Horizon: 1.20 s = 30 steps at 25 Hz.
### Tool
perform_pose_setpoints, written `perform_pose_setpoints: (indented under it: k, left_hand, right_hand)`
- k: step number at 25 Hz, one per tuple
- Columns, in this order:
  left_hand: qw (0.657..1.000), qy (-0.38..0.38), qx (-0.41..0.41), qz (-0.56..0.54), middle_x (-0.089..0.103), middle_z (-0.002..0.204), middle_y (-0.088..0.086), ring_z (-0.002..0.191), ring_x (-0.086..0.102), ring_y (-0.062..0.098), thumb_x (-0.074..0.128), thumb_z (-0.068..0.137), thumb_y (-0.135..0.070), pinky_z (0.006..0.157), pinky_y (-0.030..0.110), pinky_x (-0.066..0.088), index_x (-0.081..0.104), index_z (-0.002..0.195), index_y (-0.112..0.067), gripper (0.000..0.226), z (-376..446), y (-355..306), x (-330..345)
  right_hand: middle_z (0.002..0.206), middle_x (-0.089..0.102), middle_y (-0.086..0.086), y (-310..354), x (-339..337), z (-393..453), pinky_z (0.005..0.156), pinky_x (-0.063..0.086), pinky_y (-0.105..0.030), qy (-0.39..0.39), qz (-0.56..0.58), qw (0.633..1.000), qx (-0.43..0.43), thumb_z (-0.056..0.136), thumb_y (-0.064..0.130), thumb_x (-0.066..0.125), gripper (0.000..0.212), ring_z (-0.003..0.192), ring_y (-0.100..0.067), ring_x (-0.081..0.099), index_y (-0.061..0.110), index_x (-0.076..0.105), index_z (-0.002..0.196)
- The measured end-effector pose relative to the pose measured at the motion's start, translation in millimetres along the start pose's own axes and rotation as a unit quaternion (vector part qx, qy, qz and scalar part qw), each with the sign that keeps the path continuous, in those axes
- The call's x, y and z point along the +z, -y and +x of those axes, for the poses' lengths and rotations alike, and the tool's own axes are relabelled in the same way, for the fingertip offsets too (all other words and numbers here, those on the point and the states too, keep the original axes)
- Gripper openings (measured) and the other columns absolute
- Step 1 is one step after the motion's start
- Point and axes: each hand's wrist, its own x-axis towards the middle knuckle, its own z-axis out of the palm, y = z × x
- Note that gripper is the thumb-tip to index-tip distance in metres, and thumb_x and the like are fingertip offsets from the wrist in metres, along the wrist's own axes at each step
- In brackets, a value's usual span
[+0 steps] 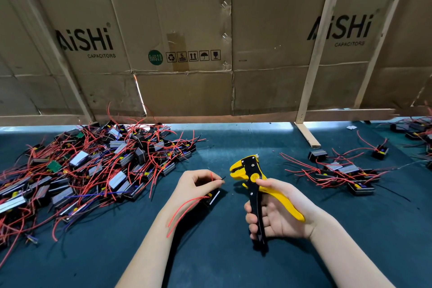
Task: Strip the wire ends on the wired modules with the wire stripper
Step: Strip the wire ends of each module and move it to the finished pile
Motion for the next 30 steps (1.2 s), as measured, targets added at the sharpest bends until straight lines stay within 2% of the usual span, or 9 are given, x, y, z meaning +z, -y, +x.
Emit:
perform_pose_setpoints:
  k: [3, 8, 17, 20, 23, 26, 28, 30]
  left_hand:
    - [1.000, -0.005, 0.008, -0.011, 0.073, 0.075, 0.008, 0.065, 0.060, 0.008, 0.075, 0.084, -0.011, 0.061, 0.016, 0.046, 0.076, 0.080, -0.010, 0.004, 0.6, 0.2, -0.4]
    - [1.000, 0.008, 0.008, -0.005, 0.071, 0.072, 0.004, 0.063, 0.058, 0.005, 0.076, 0.084, -0.012, 0.057, 0.015, 0.044, 0.076, 0.081, -0.009, 0.004, -0.5, -1.3, 1.3]
    - [1.000, 0.025, 0.006, -0.016, 0.071, 0.073, 0.006, 0.064, 0.057, 0.008, 0.075, 0.083, -0.013, 0.060, 0.021, 0.047, 0.076, 0.082, -0.009, 0.005, -2.9, -4.5, 1.0]
    - [0.999, 0.030, 0.003, -0.023, 0.072, 0.073, 0.002, 0.064, 0.058, 0.007, 0.075, 0.084, -0.013, 0.059, 0.019, 0.047, 0.076, 0.083, -0.008, 0.005, -2.6, -3.5, -0.6]
    - [0.999, 0.039, -0.008, -0.033, 0.071, 0.070, 0.002, 0.063, 0.057, 0.007, 0.075, 0.084, -0.011, 0.057, 0.018, 0.045, 0.076, 0.081, -0.010, 0.003, -2.0, -2.7, -0.5]
    - [0.998, 0.050, -0.019, -0.027, 0.075, 0.086, 0.011, 0.073, 0.063, 0.010, 0.076, 0.083, -0.011, 0.065, 0.023, 0.048, 0.077, 0.083, -0.017, 0.007, -1.4, -1.8, -2.5]
    - [0.997, 0.075, -0.020, -0.016, 0.077, 0.092, 0.006, 0.079, 0.065, 0.008, 0.074, 0.085, -0.013, 0.066, 0.019, 0.049, 0.078, 0.091, -0.018, 0.009, -2.1, -1.5, -4.1]
    - [0.994, 0.102, -0.026, -0.012, 0.077, 0.096, 0.002, 0.085, 0.066, 0.005, 0.070, 0.089, -0.014, 0.069, 0.016, 0.049, 0.078, 0.099, -0.016, 0.013, -2.4, -1.4, -7.4]
  right_hand:
    - [0.081, 0.057, -0.019, -0.3, -2.5, 0.0, 0.077, 0.055, -0.045, 0.016, 0.001, 1.000, 0.003, 0.085, 0.050, 0.056, 0.051, 0.072, -0.035, 0.061, -0.001, 0.060, 0.089]
    - [0.081, 0.058, -0.018, 0.7, -5.4, -0.3, 0.078, 0.054, -0.044, 0.044, -0.018, 0.999, 0.010, 0.082, 0.052, 0.061, 0.052, 0.073, -0.034, 0.062, 0.000, 0.061, 0.089]
    - [0.065, 0.052, -0.007, 4.3, -1.0, -0.4, 0.065, 0.053, -0.036, 0.006, -0.045, 0.998, 0.031, 0.079, 0.069, 0.052, 0.062, 0.055, -0.024, 0.056, 0.008, 0.062, 0.075]
    - [0.063, 0.048, -0.004, 1.9, -1.0, -0.4, 0.062, 0.052, -0.033, -0.004, -0.057, 0.998, 0.032, 0.081, 0.072, 0.048, 0.063, 0.051, -0.021, 0.051, 0.011, 0.058, 0.072]
    - [0.054, 0.037, 0.002, 2.9, 2.2, 0.8, 0.048, 0.043, -0.026, -0.046, -0.054, 0.997, 0.028, 0.074, 0.076, 0.049, 0.062, 0.040, -0.013, 0.037, 0.015, 0.053, 0.064]
    - [0.052, 0.031, 0.004, 5.3, 1.5, 1.3, 0.037, 0.033, -0.021, -0.086, 0.017, 0.996, 0.017, 0.070, 0.072, 0.057, 0.058, 0.036, -0.009, 0.030, 0.015, 0.050, 0.062]
    - [0.057, 0.039, -0.002, 1.7, -0.4, 1.3, 0.044, 0.042, -0.026, -0.069, 0.037, 0.997, 0.000, 0.075, 0.070, 0.056, 0.059, 0.042, -0.015, 0.040, 0.012, 0.054, 0.066]
    - [0.070, 0.052, -0.013, -2.8, 1.6, 2.7, 0.065, 0.054, -0.037, -0.056, 0.062, 0.996, -0.024, 0.078, 0.061, 0.061, 0.056, 0.058, -0.028, 0.054, 0.005, 0.060, 0.077]
